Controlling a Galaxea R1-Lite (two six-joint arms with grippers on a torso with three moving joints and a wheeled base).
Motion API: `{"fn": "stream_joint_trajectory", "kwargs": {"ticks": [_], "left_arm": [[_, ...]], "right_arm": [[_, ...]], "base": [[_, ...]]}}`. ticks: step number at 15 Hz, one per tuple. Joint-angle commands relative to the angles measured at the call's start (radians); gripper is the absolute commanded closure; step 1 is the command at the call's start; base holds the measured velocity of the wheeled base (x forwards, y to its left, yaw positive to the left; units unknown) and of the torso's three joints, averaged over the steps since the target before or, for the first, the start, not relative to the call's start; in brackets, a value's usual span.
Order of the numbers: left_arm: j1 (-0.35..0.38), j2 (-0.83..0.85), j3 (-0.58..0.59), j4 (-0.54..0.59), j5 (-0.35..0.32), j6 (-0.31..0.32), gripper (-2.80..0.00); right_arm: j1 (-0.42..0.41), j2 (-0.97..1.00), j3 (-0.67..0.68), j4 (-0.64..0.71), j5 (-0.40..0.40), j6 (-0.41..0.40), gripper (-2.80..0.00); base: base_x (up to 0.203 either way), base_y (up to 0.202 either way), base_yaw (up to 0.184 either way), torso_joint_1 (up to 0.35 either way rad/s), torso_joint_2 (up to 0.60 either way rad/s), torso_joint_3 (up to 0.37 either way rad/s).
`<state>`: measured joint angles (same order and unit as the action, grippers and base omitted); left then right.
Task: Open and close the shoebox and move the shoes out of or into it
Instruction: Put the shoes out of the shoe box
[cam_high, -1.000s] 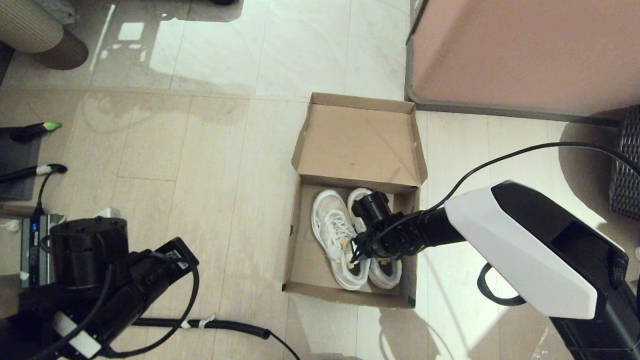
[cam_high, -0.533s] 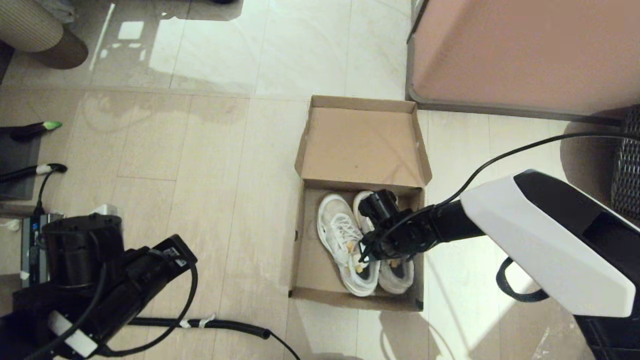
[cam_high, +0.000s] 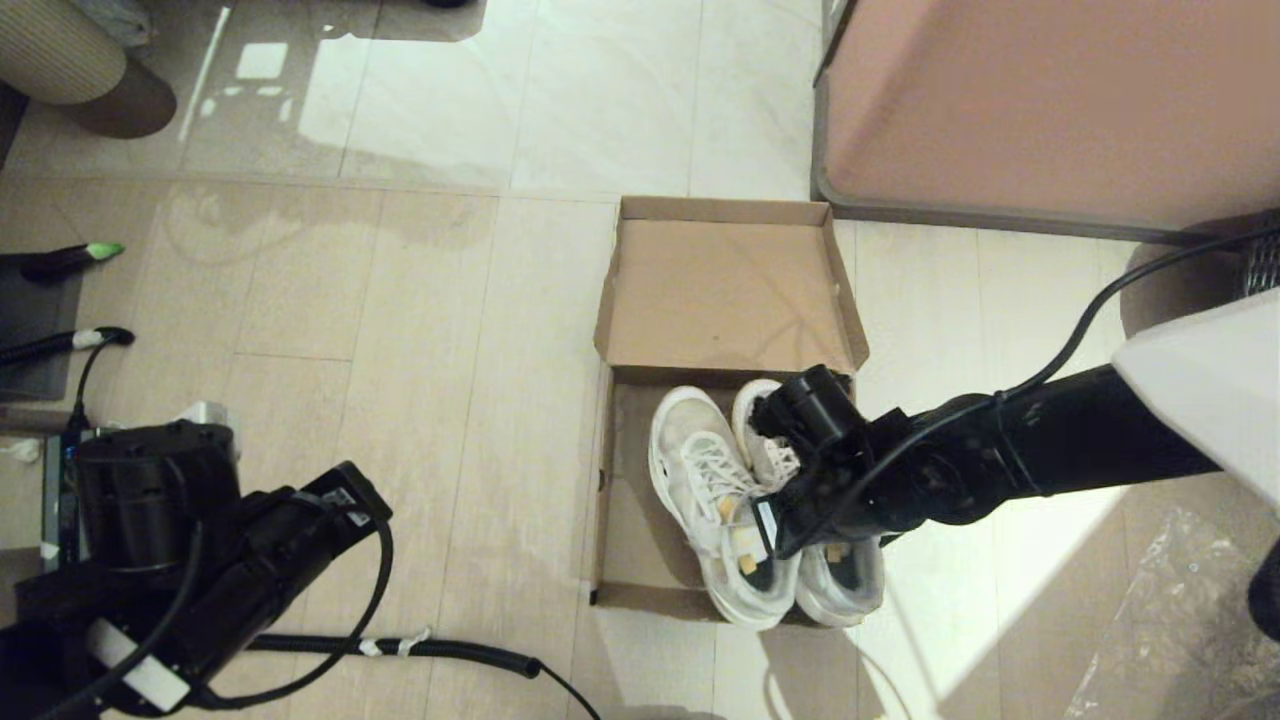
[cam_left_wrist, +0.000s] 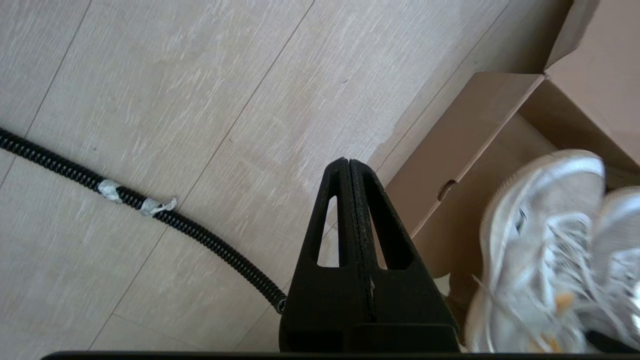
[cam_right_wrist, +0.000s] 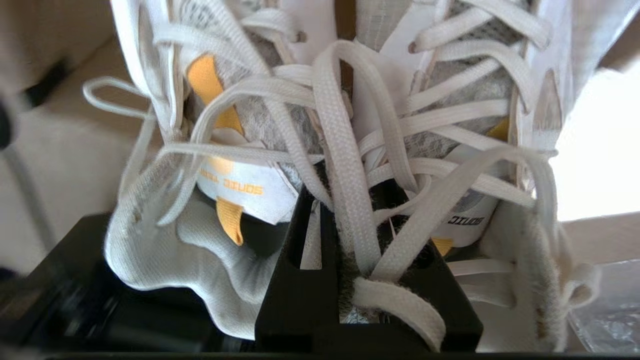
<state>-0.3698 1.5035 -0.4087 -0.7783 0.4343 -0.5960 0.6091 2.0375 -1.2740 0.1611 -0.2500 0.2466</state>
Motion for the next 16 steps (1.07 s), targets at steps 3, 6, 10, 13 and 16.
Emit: {"fn": "stream_joint_trajectory", "kwargs": {"ticks": [3,6,10,13,16], "left_arm": [[0.000,-0.025,0.010,-0.001,0.006,0.006,0.00],[0.000,-0.037,0.009,0.001,0.006,0.037,0.00],[-0.001,-0.046,0.009,-0.005,0.008,0.103,0.00],[-0.001,-0.037,0.007,-0.004,0.006,0.113,0.00],[-0.002,-0.010,-0.018,-0.005,0.002,0.122,0.00]], "right_arm": [[0.027,-0.188,0.049,0.060,-0.002,0.005,0.00],[0.022,-0.284,0.072,0.075,-0.004,0.006,0.00],[-0.021,-0.425,0.073,0.123,-0.006,-0.005,0.00],[-0.149,-0.510,0.089,0.133,-0.006,-0.006,0.00],[-0.323,-0.547,0.107,0.133,0.006,-0.019,0.00]], "base": [[0.000,0.000,0.000,0.000,0.00,0.000],[0.000,0.000,0.000,0.000,0.00,0.000],[0.000,0.000,0.000,0.000,0.00,0.000],[0.000,0.000,0.000,0.000,0.00,0.000],[0.000,0.000,0.000,0.000,0.00,0.000]]}}
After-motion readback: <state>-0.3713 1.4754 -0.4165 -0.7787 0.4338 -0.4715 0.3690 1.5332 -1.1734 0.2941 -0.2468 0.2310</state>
